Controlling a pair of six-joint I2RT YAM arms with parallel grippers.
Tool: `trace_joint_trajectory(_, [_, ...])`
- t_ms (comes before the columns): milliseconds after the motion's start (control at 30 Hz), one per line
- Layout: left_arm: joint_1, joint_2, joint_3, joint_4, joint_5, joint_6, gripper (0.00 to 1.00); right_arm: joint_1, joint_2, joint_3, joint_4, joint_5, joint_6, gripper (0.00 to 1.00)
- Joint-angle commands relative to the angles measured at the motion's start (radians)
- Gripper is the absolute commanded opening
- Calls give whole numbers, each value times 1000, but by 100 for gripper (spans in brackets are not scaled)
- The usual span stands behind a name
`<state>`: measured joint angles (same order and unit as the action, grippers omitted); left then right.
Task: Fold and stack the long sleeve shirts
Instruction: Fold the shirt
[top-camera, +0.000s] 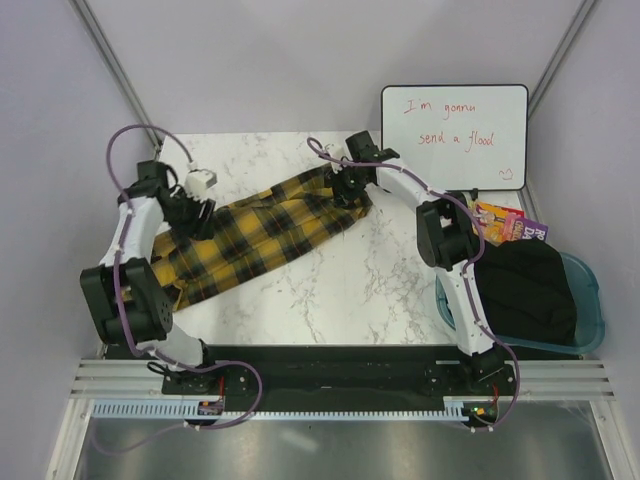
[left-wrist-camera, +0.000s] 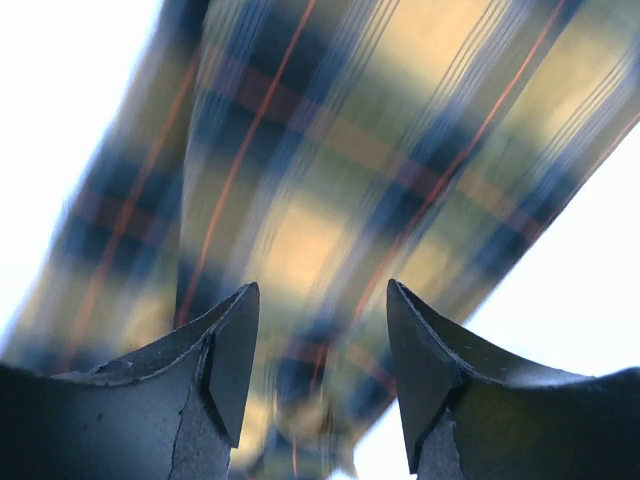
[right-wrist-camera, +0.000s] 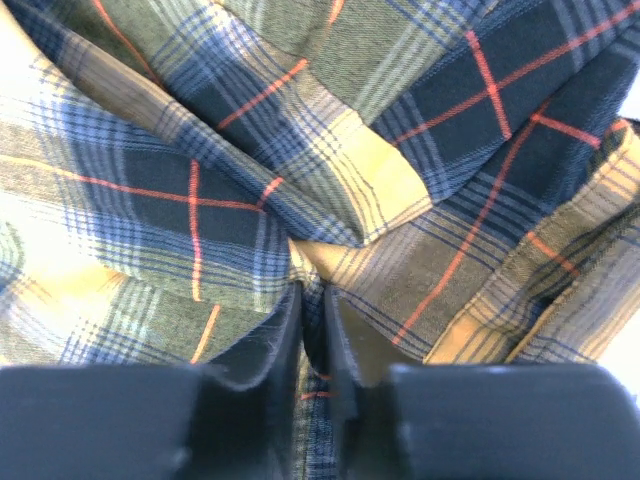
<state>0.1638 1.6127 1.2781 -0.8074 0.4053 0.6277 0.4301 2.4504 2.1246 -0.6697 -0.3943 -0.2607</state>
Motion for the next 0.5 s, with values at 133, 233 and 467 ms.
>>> trace_joint_trajectory(133, [117,-136,-152,-93,12,175,58,-2,-166,-31,12,63,37,50])
trace_joint_trajectory(233, [82,-85,-132,-69,-9,159,55,-2,-246,-75,10,100,44,56])
trace_joint_trajectory(467, [72,84,-103,3,-107,92,46,45,-317,-192,-51,97,34,44])
